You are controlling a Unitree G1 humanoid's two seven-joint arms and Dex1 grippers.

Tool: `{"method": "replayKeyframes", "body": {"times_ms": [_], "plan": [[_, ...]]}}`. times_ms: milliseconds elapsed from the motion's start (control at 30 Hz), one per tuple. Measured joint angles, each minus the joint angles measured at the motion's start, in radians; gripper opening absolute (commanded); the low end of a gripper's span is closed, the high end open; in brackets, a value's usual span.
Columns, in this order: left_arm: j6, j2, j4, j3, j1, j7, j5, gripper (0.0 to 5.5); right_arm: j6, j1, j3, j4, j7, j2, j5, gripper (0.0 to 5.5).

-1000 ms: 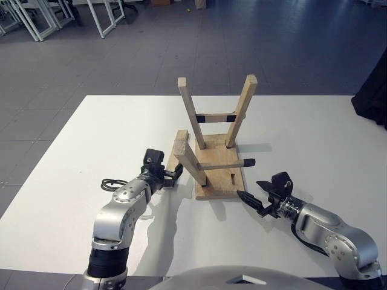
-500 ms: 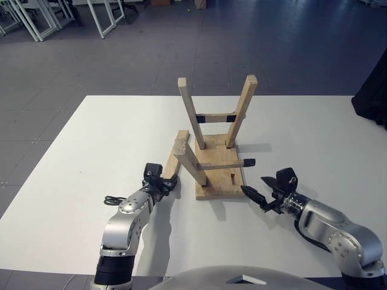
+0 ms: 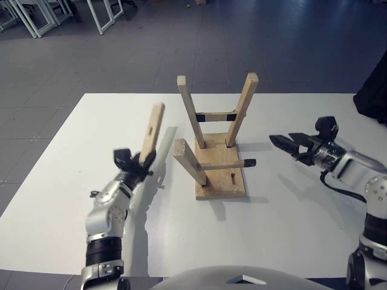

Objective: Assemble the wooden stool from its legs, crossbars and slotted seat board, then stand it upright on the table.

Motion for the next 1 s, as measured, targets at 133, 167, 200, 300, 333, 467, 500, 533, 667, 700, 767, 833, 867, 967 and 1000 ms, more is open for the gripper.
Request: {"method": "replayKeyframes", "body": {"times_ms": [133, 167, 200, 300, 333, 467, 500, 533, 667, 700, 767, 833, 867, 967, 1000], "plan": [[0.291, 0.133, -0.094, 0.059, -0.148, -0.211, -0.417, 2.04, 0.066, -0.157, -0.020, 0.032, 0.032, 0.071, 0.246, 4.81], [0.361, 0.162, -0.102, 0.051, -0.157, -0.256, -0.480, 2.04, 0.068, -0.187, -0.006, 0.048, 0.027, 0.090, 0.276, 4.81], [0.416, 0.184, -0.103, 0.035, -0.168, -0.289, -0.517, 2.04, 0.069, -0.215, 0.013, 0.058, 0.018, 0.113, 0.293, 4.81], [0.498, 0.196, -0.100, -0.046, -0.228, -0.336, -0.552, 2.04, 0.071, -0.290, 0.069, 0.071, -0.008, 0.173, 0.361, 4.81], [0.510, 0.195, -0.100, -0.064, -0.246, -0.343, -0.557, 2.04, 0.071, -0.315, 0.080, 0.079, -0.015, 0.187, 0.373, 4.81], [0.529, 0.190, -0.086, -0.107, -0.286, -0.375, -0.557, 2.04, 0.063, -0.367, 0.120, 0.100, -0.016, 0.203, 0.395, 4.81], [0.529, 0.190, -0.079, -0.109, -0.297, -0.382, -0.556, 2.04, 0.056, -0.376, 0.131, 0.104, -0.016, 0.204, 0.395, 4.81], [0.529, 0.191, -0.078, -0.112, -0.300, -0.387, -0.556, 2.04, 0.050, -0.384, 0.135, 0.109, -0.014, 0.205, 0.394, 4.81], [0.541, 0.191, -0.071, -0.130, -0.302, -0.402, -0.555, 2.04, 0.000, -0.446, 0.156, 0.155, -0.007, 0.231, 0.361, 4.81], [0.548, 0.191, -0.071, -0.136, -0.304, -0.407, -0.556, 2.04, -0.010, -0.462, 0.160, 0.167, -0.007, 0.237, 0.357, 4.81], [0.563, 0.191, -0.062, -0.142, -0.311, -0.412, -0.556, 2.04, -0.032, -0.492, 0.160, 0.191, -0.005, 0.249, 0.358, 4.48], [0.573, 0.191, -0.041, -0.146, -0.327, -0.423, -0.556, 2.04, -0.036, -0.504, 0.148, 0.212, -0.004, 0.268, 0.385, 4.07], [0.578, 0.191, -0.032, -0.146, -0.332, -0.433, -0.561, 2.04, -0.036, -0.504, 0.145, 0.215, -0.003, 0.270, 0.398, 3.88], [0.608, 0.190, -0.013, -0.144, -0.349, -0.456, -0.592, 2.04, -0.033, -0.505, 0.129, 0.218, -0.002, 0.269, 0.438, 3.31], [0.614, 0.190, -0.009, -0.144, -0.351, -0.460, -0.597, 2.04, -0.033, -0.505, 0.129, 0.218, -0.002, 0.269, 0.440, 3.14]]}}
